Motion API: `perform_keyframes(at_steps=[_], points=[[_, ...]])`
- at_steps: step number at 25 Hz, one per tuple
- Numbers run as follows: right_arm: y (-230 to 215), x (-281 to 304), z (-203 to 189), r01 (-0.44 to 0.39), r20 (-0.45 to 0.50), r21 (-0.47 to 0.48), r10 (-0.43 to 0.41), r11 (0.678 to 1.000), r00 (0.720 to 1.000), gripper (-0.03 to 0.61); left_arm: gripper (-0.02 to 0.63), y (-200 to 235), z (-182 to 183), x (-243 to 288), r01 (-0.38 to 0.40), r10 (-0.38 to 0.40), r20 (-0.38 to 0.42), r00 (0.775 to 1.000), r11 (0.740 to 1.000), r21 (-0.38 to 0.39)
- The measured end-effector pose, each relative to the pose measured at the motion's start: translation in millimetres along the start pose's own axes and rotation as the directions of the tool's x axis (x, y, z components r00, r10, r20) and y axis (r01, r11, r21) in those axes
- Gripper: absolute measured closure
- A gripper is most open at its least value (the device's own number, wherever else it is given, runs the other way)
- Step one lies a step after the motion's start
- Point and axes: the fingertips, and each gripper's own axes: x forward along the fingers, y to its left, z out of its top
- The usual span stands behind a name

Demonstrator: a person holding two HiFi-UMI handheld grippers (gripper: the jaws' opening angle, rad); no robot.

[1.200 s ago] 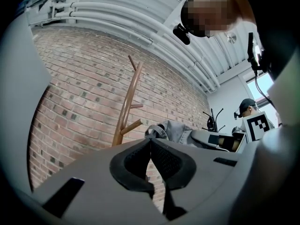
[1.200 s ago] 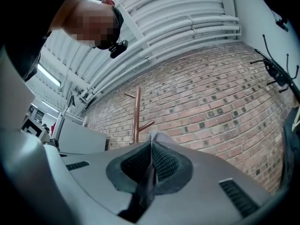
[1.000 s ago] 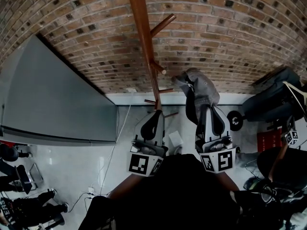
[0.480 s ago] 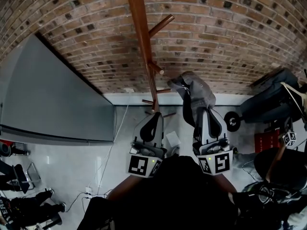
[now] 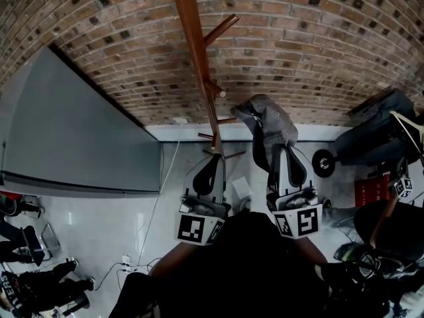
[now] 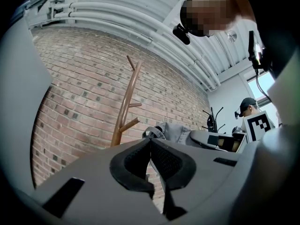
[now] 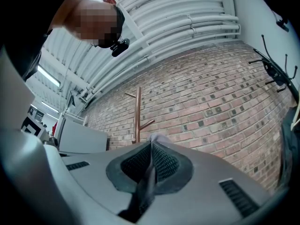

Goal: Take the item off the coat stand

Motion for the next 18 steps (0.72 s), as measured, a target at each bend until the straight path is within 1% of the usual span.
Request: perform_keyframes(at_steps=[8,18], points=[[0.8,-0.7,-2.5,0.001,-0.017,-0.009,-0.001,1.000,1.000,0.558,0.597,2.7,-2.2,0.7,-0.011,0.011,-0.006,1.000,1.000,-0.014],[-3.1,4.0,-5.0,0.007,-0.020,-0.009,-0.007,1.000,1.000,0.558,0.597,2.8,-0.1,10.1,0.004,-0.004,0.001,1.000,1.000,-0.008]])
